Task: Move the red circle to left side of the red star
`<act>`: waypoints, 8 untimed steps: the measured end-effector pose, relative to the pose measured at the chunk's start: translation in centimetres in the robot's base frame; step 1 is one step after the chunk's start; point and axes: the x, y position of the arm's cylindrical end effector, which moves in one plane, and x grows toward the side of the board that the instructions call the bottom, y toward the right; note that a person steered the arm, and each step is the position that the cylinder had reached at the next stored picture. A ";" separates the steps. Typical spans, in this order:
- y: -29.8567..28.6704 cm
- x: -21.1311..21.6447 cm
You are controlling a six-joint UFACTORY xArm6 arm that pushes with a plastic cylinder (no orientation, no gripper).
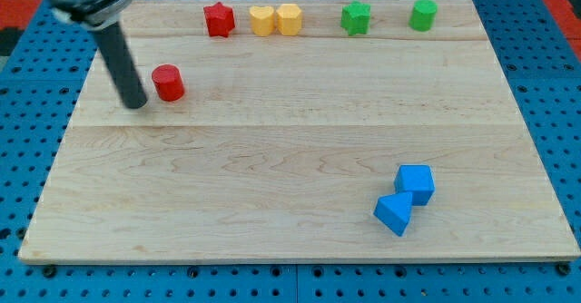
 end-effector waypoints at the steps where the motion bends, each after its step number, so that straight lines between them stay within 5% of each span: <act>1: 2.2 1.5; 3: 3.8 -4.4; 6: 5.3 -3.5; 8: 6.8 -11.7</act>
